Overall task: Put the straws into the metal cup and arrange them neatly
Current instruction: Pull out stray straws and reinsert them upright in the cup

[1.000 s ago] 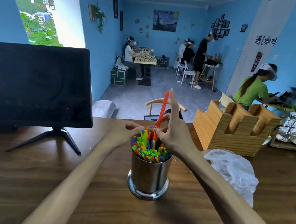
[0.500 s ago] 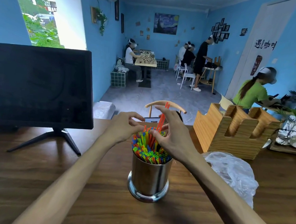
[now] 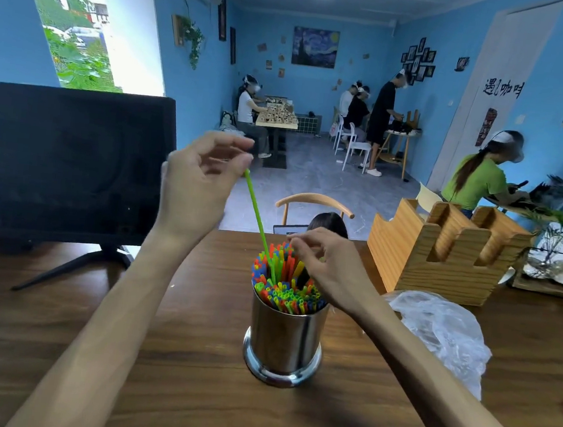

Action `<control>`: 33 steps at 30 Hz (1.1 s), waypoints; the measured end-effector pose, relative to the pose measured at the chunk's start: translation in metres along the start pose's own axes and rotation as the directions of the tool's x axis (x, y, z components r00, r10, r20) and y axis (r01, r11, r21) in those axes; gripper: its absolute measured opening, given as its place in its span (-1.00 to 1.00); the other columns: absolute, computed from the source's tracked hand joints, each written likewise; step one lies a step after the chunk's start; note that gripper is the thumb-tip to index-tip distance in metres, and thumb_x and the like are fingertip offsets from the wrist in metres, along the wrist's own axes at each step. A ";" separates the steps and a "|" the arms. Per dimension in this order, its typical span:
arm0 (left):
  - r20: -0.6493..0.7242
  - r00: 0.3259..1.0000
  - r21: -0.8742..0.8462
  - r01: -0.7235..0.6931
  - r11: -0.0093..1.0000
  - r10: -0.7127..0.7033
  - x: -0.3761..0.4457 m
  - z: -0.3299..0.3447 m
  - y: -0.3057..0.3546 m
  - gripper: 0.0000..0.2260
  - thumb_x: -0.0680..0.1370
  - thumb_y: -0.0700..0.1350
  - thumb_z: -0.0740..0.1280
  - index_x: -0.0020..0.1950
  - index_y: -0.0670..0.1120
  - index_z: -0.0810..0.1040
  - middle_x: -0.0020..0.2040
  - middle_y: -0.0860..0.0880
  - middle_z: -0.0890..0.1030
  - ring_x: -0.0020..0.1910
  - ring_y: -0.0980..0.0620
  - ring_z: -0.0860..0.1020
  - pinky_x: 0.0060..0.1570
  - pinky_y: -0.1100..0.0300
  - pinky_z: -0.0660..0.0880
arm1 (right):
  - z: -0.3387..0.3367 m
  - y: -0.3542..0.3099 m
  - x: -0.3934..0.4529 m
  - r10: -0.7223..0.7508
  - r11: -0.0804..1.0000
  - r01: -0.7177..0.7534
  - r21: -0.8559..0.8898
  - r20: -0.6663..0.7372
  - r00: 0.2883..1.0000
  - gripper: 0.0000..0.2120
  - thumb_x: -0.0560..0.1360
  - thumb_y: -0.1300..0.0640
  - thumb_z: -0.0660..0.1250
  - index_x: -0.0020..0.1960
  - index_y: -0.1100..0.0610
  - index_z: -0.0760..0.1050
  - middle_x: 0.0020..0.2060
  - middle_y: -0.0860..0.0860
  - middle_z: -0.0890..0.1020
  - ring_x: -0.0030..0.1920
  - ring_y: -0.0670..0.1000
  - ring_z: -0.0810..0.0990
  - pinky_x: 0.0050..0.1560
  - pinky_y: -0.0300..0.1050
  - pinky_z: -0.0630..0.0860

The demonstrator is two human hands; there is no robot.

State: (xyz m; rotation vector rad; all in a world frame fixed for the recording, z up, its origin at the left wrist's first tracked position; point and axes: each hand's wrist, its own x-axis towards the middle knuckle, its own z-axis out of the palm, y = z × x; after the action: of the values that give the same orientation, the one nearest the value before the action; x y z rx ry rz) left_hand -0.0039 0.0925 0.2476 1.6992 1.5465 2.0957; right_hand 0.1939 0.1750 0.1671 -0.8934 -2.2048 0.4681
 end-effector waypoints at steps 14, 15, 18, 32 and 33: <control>-0.244 0.959 -0.217 0.089 0.972 -0.142 -0.025 0.006 -0.023 -0.83 0.55 -0.25 0.46 -0.08 0.02 0.60 -0.23 0.00 0.65 -0.26 0.05 0.60 -0.20 0.23 0.54 | -0.053 -0.006 0.008 0.303 0.342 -0.351 0.872 0.251 0.919 -0.87 0.43 0.12 0.42 -0.06 0.14 0.57 -0.29 0.05 0.65 -0.41 -0.08 0.60 -0.50 -0.32 0.45; -0.187 0.966 -0.161 0.146 0.976 -0.176 -0.028 0.004 -0.028 -0.84 0.53 -0.23 0.49 -0.08 0.03 0.61 -0.24 -0.01 0.67 -0.28 0.09 0.57 -0.21 0.25 0.50 | -0.058 -0.004 0.008 0.333 0.298 -0.328 0.897 0.224 0.916 -0.88 0.41 0.14 0.42 -0.07 0.14 0.58 -0.27 0.04 0.66 -0.39 -0.09 0.62 -0.47 -0.33 0.50; 0.136 0.943 0.047 0.301 0.952 -0.305 -0.036 0.005 -0.041 -0.89 0.50 -0.17 0.53 -0.04 -0.01 0.66 -0.25 -0.01 0.72 -0.33 0.19 0.55 -0.19 0.31 0.45 | -0.070 -0.003 0.011 0.373 0.285 -0.152 0.946 0.037 0.927 -0.84 0.40 0.12 0.41 -0.05 0.17 0.58 -0.29 0.00 0.66 -0.32 -0.10 0.66 -0.34 -0.34 0.57; 0.321 0.765 0.495 0.367 0.787 -0.559 -0.041 0.026 -0.088 -0.82 0.46 0.07 0.55 -0.01 0.03 0.75 -0.12 0.14 0.68 -0.07 0.21 0.60 -0.04 0.20 0.54 | -0.049 0.003 0.016 0.179 0.838 -0.072 0.541 -0.149 0.972 -0.96 0.60 0.16 0.34 0.00 0.07 0.57 -0.15 0.08 0.71 -0.16 0.05 0.74 -0.19 -0.13 0.66; 0.329 0.752 0.504 0.372 0.779 -0.572 -0.042 0.027 -0.088 -0.82 0.46 0.07 0.55 -0.02 0.01 0.76 -0.11 0.12 0.70 -0.07 0.19 0.61 -0.02 0.16 0.57 | -0.042 0.006 0.015 0.179 0.850 -0.097 0.517 -0.111 0.977 -0.96 0.60 0.15 0.35 -0.01 0.07 0.58 -0.16 0.06 0.72 -0.15 0.04 0.73 -0.16 -0.12 0.67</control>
State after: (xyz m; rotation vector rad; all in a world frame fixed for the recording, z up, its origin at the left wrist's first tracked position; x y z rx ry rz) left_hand -0.0129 0.1307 0.1550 1.4988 2.0514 1.0553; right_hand 0.2193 0.1925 0.1994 -0.7648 -1.7473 0.9669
